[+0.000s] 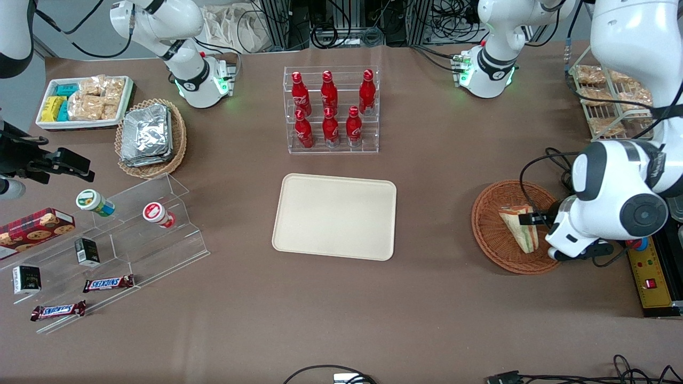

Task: Place sandwich from basket to tray
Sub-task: 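Close the left gripper on the wrapped sandwich standing in the basket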

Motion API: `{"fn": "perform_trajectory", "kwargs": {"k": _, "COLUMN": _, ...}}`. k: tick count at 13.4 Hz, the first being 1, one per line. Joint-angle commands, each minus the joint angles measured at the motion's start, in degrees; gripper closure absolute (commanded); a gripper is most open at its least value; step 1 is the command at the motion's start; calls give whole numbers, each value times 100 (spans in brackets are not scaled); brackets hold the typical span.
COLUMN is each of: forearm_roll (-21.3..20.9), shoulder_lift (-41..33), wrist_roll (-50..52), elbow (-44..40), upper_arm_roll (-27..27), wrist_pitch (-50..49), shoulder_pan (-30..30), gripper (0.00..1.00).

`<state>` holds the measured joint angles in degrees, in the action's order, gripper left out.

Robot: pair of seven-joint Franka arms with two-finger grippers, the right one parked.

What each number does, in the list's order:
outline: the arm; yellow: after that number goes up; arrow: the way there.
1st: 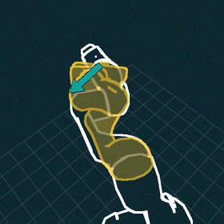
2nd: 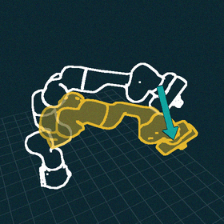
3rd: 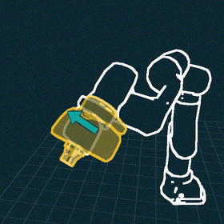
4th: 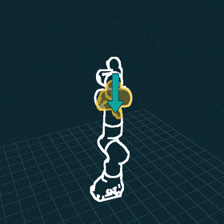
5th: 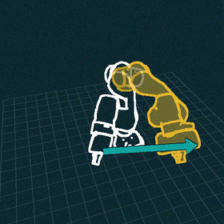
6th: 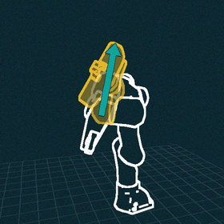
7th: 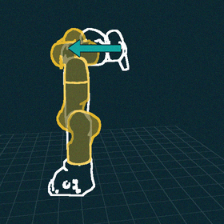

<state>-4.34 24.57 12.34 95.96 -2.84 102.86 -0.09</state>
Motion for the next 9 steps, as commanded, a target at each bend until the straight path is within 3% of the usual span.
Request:
{"fn": "perform_trajectory", "kwargs": {"k": 1, "forearm_roll": 65, "shoulder_lift": 196, "wrist_roll": 120, "elbow": -78, "upper_arm_roll": 20, "wrist_pitch": 216, "shoulder_pan": -8, "gripper": 0}}
{"fn": "perform_trajectory", "kwargs": {"k": 9, "forearm_roll": 83, "shoulder_lift": 742, "wrist_roll": 128, "elbow": 98, "upper_arm_roll": 20, "wrist_pitch": 708, "shoulder_pan": 124, "gripper": 0}}
